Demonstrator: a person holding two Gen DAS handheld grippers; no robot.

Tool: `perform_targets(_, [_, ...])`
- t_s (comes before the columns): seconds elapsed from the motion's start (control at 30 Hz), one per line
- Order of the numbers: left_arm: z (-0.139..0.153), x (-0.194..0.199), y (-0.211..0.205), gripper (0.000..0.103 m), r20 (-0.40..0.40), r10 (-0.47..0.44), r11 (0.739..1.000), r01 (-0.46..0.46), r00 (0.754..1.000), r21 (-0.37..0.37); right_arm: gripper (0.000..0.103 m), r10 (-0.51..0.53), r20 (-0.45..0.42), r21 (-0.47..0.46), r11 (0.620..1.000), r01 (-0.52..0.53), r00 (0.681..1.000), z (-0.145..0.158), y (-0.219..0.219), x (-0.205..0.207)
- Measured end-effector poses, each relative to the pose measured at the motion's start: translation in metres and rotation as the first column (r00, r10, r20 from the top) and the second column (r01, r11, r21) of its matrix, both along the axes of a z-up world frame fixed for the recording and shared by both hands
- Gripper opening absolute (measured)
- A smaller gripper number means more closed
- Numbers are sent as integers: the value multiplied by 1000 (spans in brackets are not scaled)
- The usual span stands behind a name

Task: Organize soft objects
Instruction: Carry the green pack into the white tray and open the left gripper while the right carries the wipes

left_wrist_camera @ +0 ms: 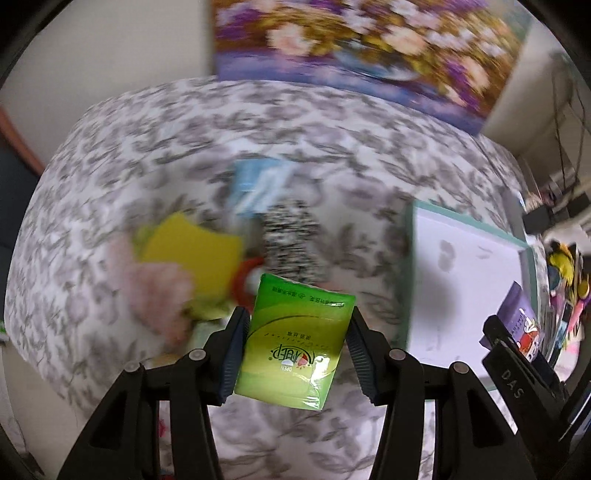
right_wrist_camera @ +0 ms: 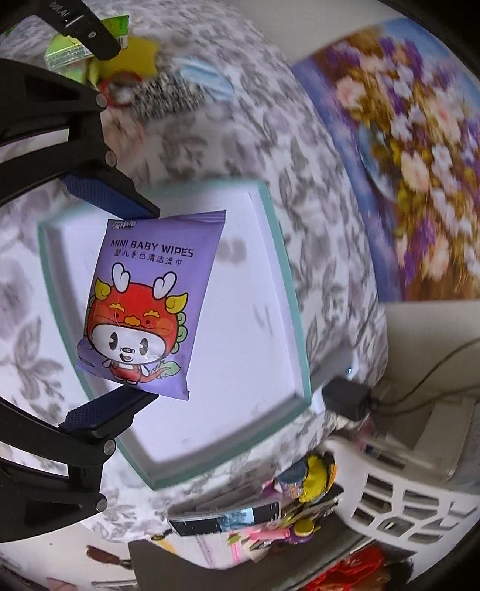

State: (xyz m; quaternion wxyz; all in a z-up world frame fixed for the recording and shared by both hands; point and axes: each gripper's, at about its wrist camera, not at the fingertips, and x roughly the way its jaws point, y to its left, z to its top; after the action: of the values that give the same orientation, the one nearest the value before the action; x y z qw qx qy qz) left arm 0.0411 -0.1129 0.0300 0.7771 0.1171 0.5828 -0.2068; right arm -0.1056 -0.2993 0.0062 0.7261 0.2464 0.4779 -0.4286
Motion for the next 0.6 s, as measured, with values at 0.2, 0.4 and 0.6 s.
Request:
perform_targets(0.2, [-13, -21, -60, 54, -2, -100, 995, 100, 995, 9, 89, -68, -66, 0, 998, 68, 996, -19, -39, -20])
perform_targets(0.4, [-30, -43, -111, 54, 9, -186, 982, 186, 983, 27, 90, -151, -72, 14, 988, 153, 986, -28, -70, -43])
perform_targets(0.6, [-37, -58, -146, 54, 23, -254, 967, 253, 967, 16, 90, -188, -61, 18, 982, 189, 980, -26, -86, -55])
